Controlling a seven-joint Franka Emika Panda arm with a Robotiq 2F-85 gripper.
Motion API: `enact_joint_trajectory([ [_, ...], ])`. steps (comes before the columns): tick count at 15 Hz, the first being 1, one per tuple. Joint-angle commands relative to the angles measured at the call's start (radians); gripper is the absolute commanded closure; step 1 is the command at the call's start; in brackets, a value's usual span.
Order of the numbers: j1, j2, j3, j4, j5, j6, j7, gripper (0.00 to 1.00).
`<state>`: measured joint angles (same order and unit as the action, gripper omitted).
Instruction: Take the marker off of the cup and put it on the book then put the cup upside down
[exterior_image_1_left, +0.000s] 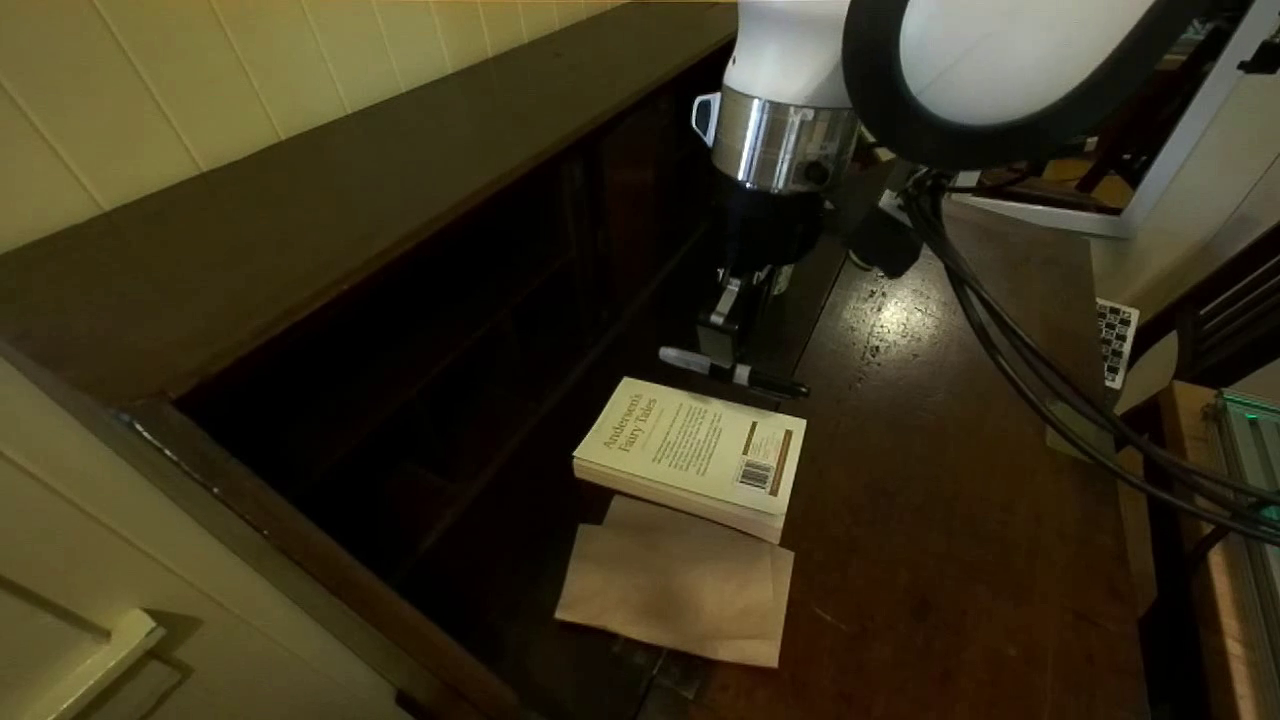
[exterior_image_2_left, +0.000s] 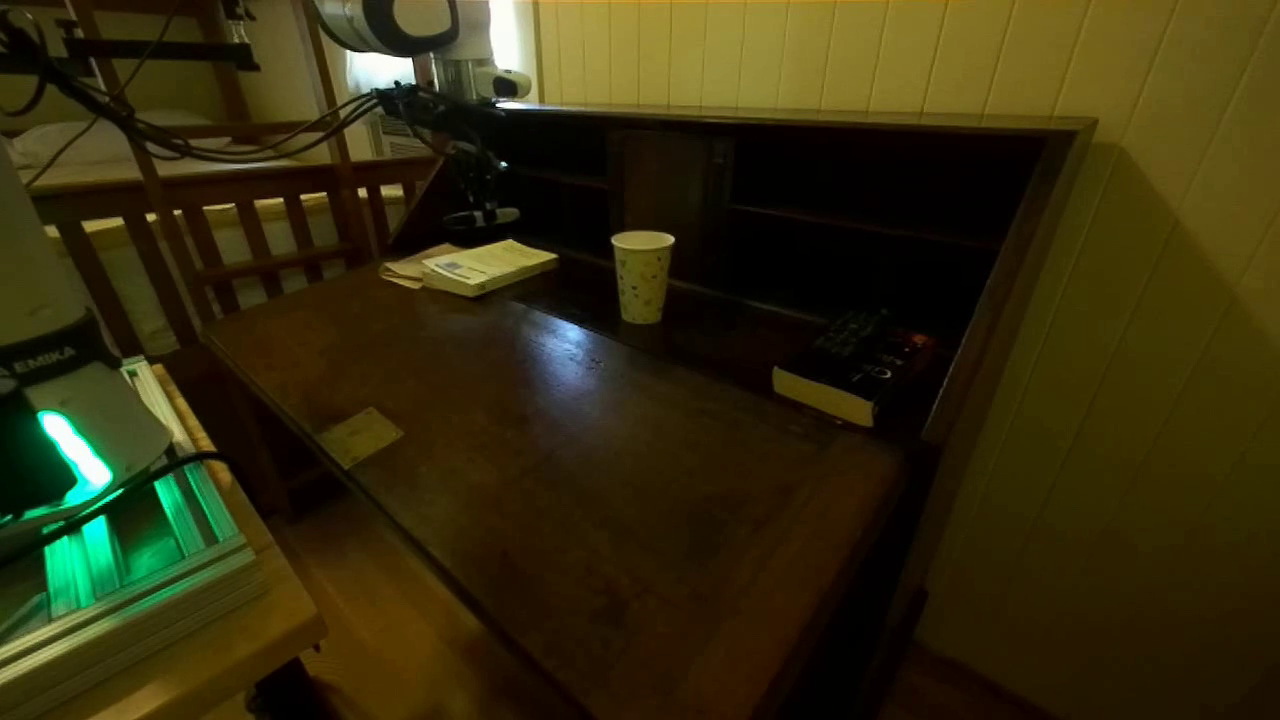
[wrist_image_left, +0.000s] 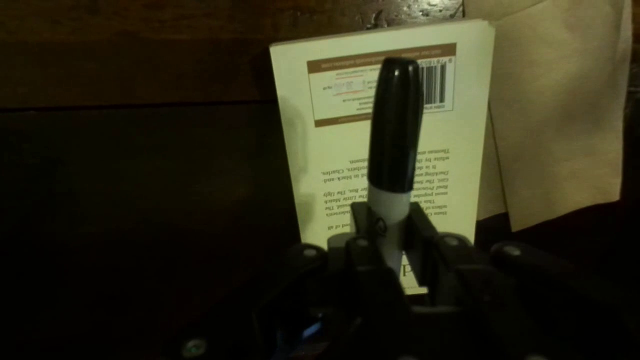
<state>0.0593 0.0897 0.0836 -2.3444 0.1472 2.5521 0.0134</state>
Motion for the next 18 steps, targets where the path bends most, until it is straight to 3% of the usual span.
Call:
enact_joint_trajectory([
  [1, 0.008, 0.016, 0.014, -0.012, 0.045, 0.045, -0.015, 0.66],
  [2, 0.008, 0.020, 0.017, -0.013, 0.049, 0.052, -0.014, 0.54],
  [10, 0.003, 0.028, 0.020, -0.013, 0.053, 0.077, -0.013, 0.01],
  [18, -0.014, -0.022, -0.026, 0.003, 0.007, 0.019, 0.097, 0.00],
])
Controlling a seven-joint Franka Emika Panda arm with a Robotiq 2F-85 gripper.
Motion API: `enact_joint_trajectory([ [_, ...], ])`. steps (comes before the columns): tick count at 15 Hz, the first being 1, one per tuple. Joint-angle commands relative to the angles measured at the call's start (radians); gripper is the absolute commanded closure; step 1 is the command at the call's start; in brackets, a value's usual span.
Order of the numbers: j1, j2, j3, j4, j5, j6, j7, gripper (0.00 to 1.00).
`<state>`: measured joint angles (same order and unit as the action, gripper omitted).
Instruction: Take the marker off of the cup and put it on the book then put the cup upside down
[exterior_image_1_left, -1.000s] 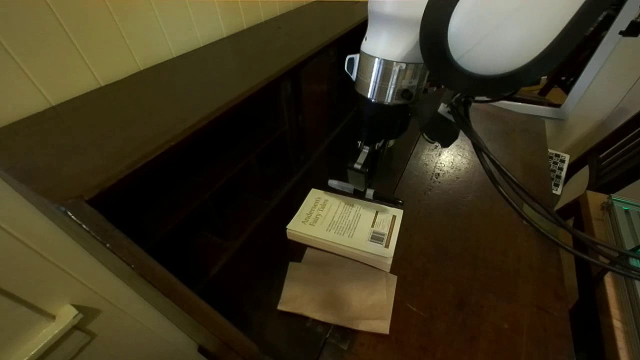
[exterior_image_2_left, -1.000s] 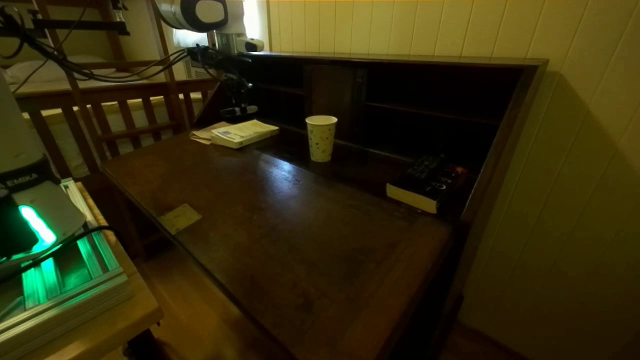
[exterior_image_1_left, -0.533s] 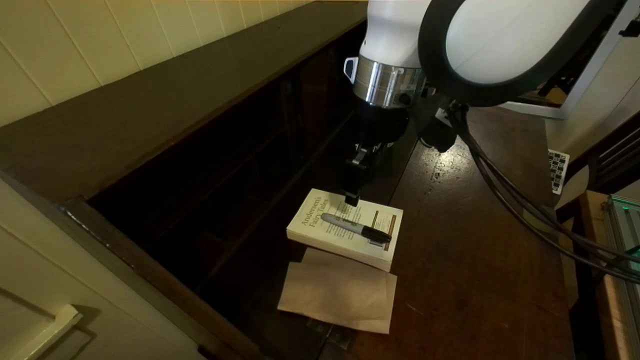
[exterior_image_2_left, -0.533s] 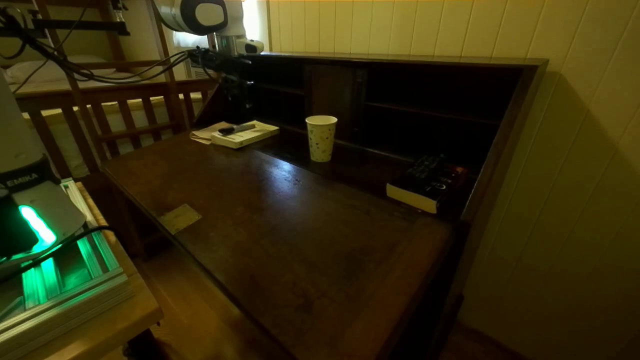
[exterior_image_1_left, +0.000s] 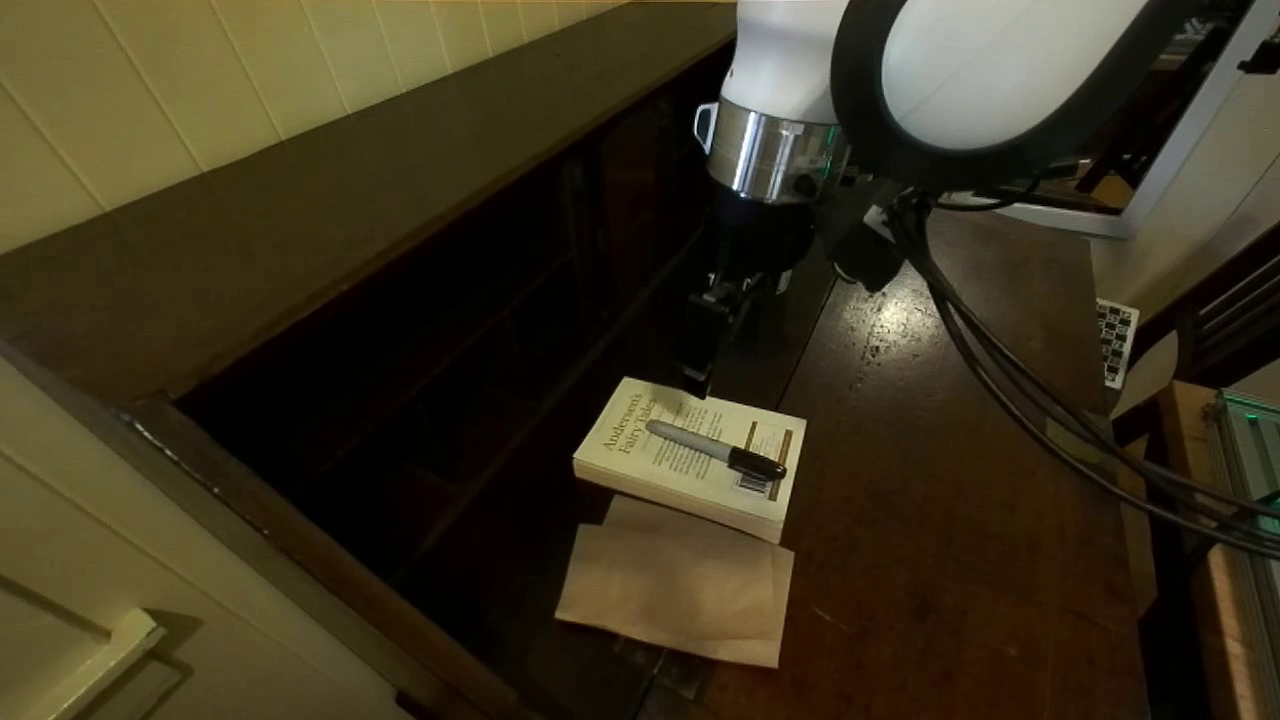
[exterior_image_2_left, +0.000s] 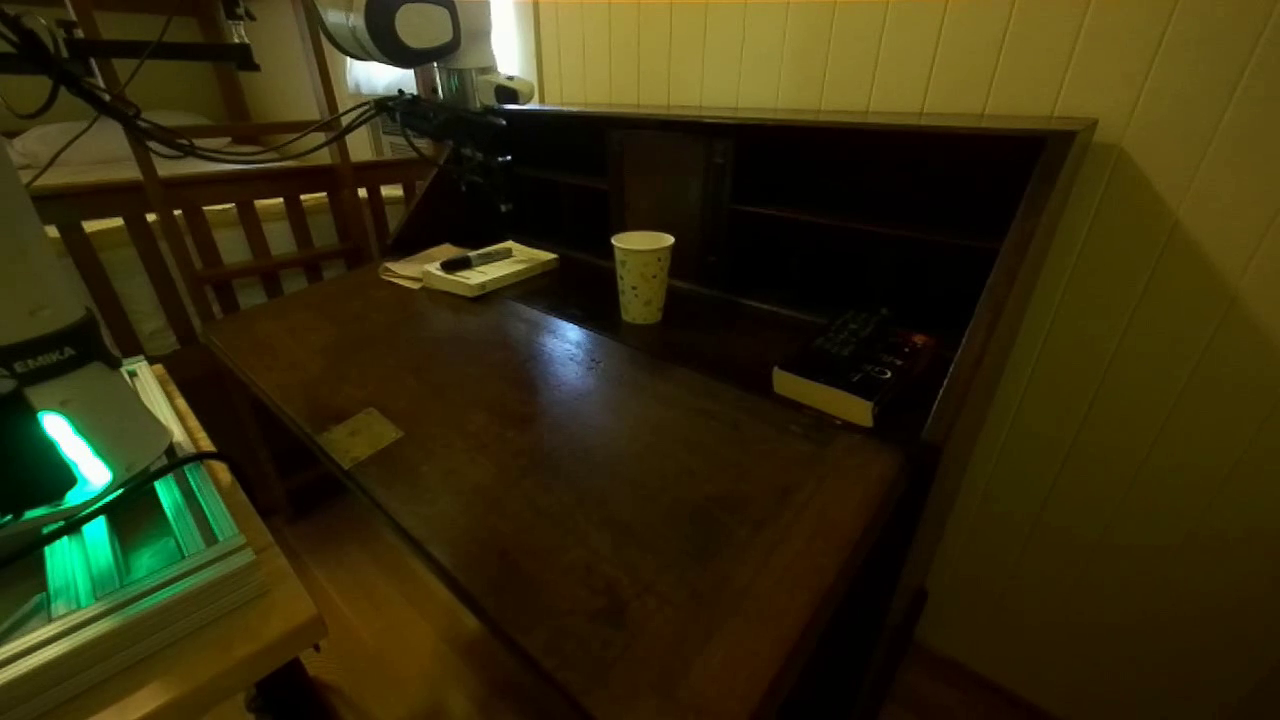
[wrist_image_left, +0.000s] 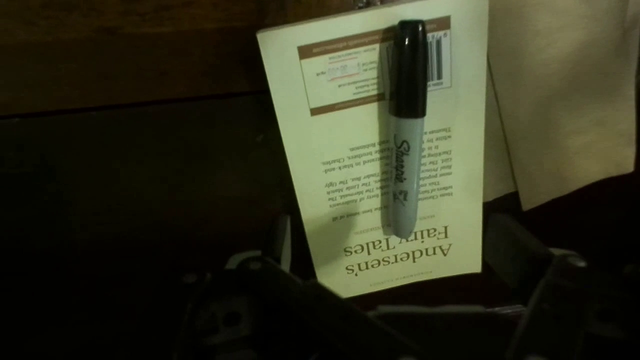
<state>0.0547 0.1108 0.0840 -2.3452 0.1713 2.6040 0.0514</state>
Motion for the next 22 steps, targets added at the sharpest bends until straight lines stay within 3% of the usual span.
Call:
enact_joint_trajectory([
  [1, -0.017, -0.068, -0.043, 0.002, -0.033, -0.053, 0.080, 0.00],
  [8, -0.104, -0.239, -0.135, 0.002, -0.118, -0.243, 0.144, 0.00],
  [13, -0.161, -0.258, -0.209, 0.042, -0.111, -0.319, -0.067, 0.00],
  [17, -0.167, -0.227, -0.266, 0.051, -0.056, -0.286, -0.338, 0.00],
  [22, -0.161, -0.181, -0.290, 0.053, 0.022, -0.214, -0.549, 0.00],
])
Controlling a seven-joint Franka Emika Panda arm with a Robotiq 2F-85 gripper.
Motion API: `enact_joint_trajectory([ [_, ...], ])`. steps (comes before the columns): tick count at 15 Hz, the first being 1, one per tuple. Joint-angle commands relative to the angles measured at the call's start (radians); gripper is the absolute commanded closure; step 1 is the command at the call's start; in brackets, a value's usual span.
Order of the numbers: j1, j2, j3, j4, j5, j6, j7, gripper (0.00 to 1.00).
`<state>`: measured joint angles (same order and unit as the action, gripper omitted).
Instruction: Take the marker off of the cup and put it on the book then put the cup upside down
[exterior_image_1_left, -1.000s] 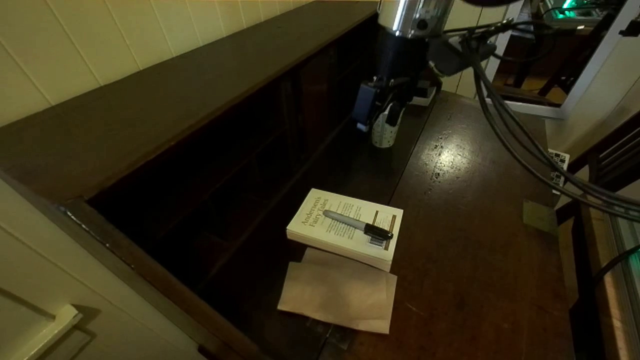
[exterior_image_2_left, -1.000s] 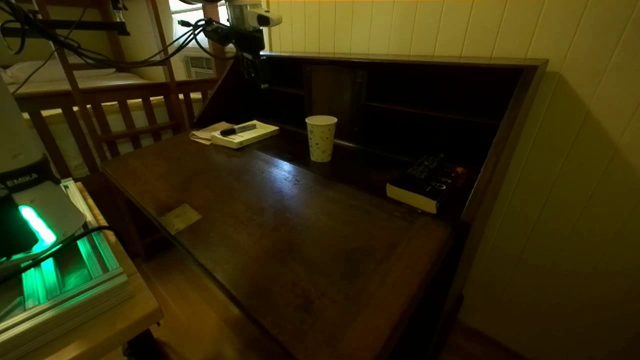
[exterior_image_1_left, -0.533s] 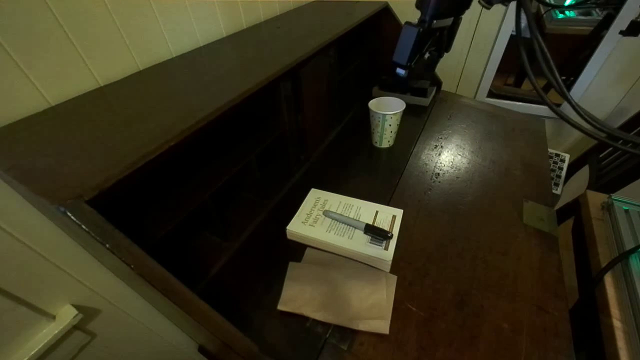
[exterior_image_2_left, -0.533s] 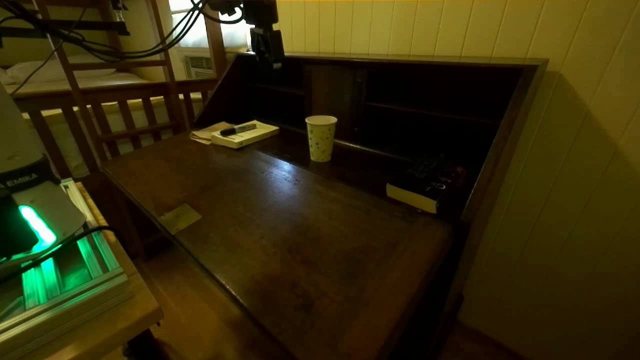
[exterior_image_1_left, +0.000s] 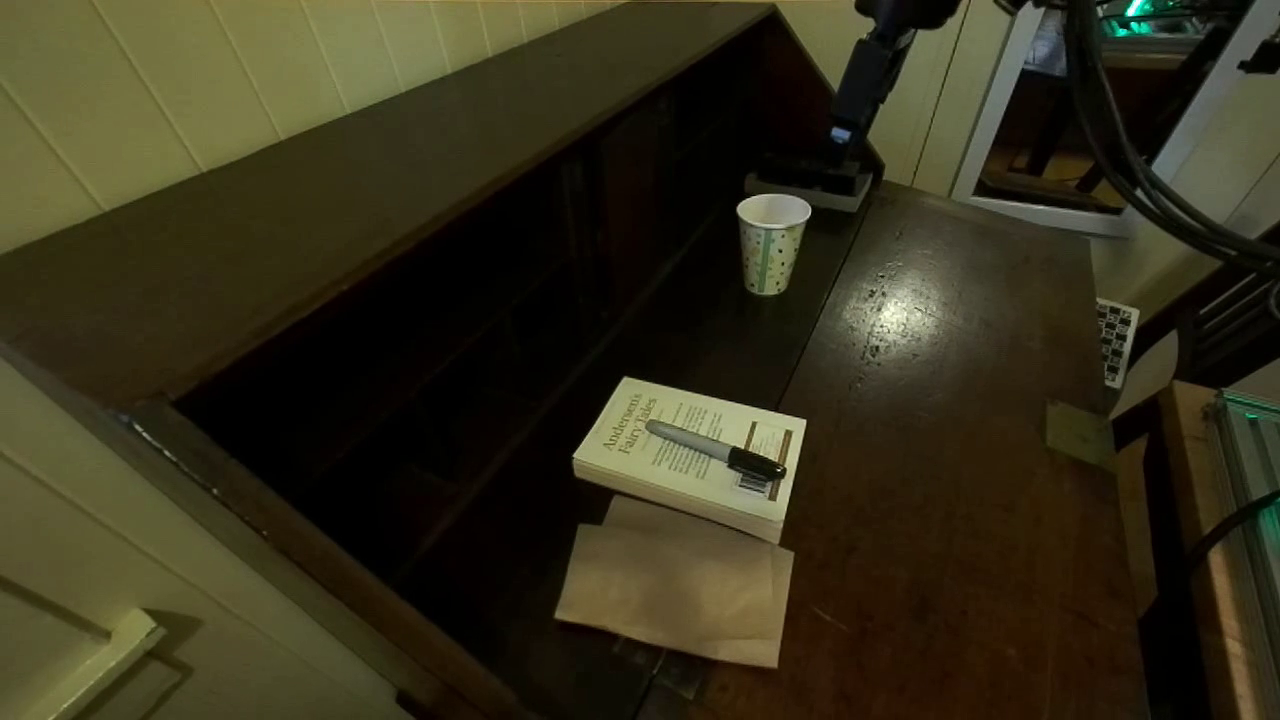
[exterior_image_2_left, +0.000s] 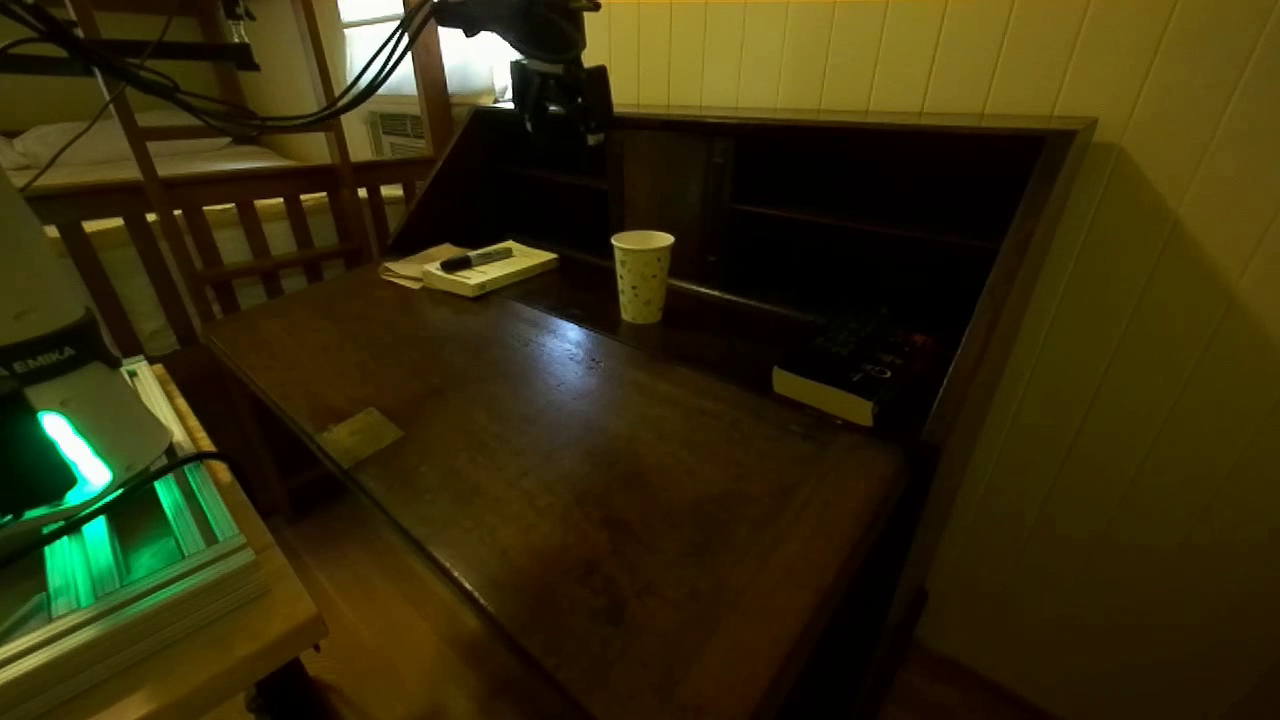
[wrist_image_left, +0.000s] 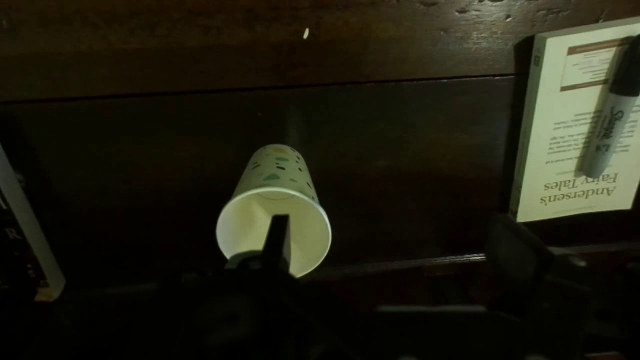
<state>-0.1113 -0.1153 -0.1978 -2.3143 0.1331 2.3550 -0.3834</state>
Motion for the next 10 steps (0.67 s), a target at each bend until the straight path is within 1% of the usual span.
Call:
enact_joint_trajectory([
  [1, 0.005, 0.063, -0.007, 0.030, 0.083, 0.038, -0.132, 0.00],
  [2, 0.003, 0.079, -0.003, 0.034, 0.100, 0.044, -0.128, 0.00],
  [3, -0.006, 0.034, 0.006, 0.004, 0.051, 0.031, -0.083, 0.00],
  [6, -0.009, 0.066, 0.009, 0.016, 0.065, 0.039, -0.095, 0.00],
  [10, -0.010, 0.072, 0.010, 0.022, 0.066, 0.039, -0.096, 0.00],
])
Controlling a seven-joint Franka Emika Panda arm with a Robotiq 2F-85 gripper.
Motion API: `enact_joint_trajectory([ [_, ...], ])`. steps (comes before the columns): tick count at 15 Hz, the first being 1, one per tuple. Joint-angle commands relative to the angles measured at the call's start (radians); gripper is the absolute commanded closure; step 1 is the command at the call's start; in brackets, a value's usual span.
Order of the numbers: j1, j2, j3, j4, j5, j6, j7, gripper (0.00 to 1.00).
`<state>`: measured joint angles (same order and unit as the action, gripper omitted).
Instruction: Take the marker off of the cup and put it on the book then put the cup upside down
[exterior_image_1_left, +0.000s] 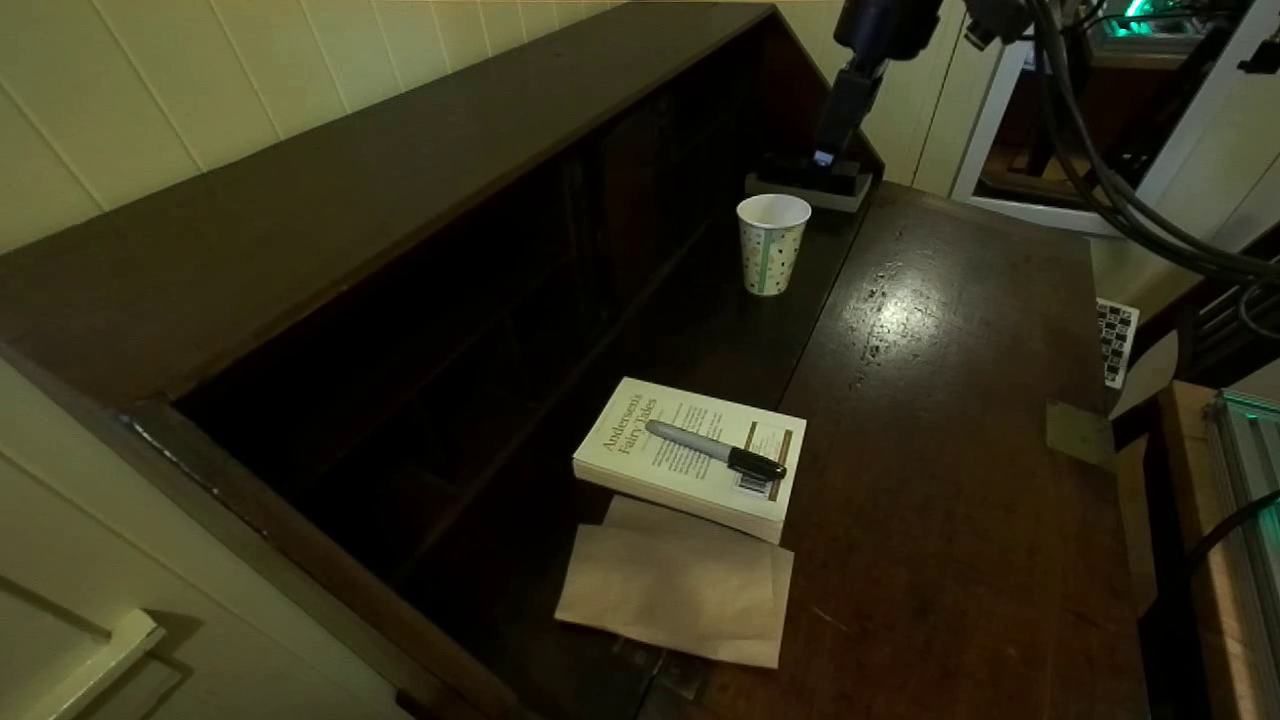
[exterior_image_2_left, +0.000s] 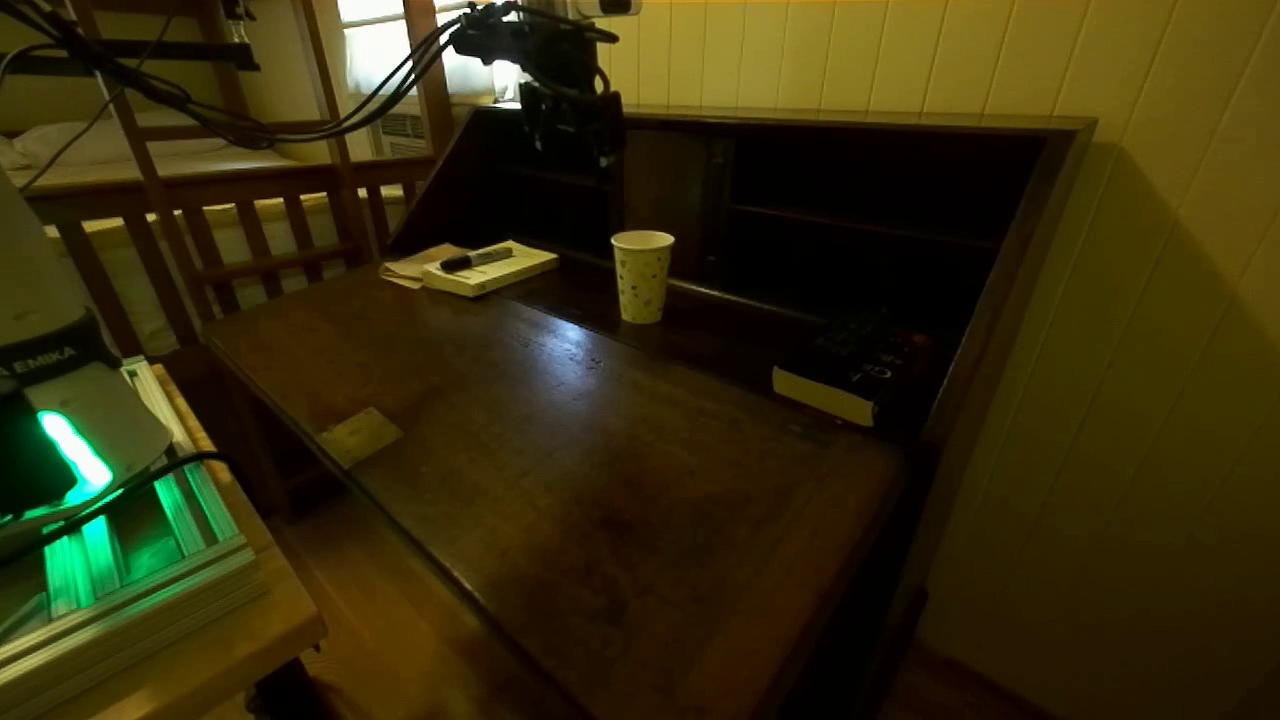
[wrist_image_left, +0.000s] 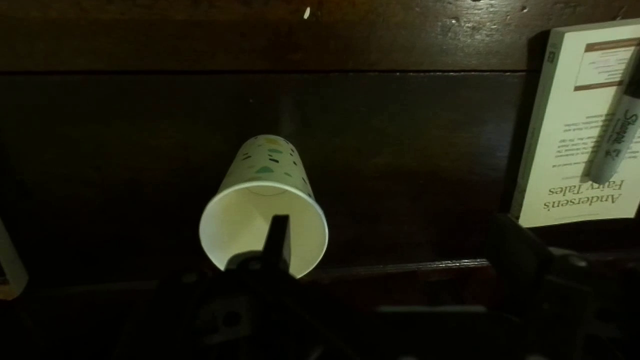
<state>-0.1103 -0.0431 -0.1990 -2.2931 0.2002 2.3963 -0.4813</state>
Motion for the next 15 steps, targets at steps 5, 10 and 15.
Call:
enact_joint_trajectory([
  [5, -0.014, 0.048, 0.008, 0.034, 0.016, 0.037, -0.017, 0.00],
  [10, -0.025, 0.132, 0.022, 0.079, 0.039, 0.034, -0.074, 0.00],
  [15, -0.045, 0.210, 0.060, 0.118, 0.047, 0.063, -0.152, 0.00],
])
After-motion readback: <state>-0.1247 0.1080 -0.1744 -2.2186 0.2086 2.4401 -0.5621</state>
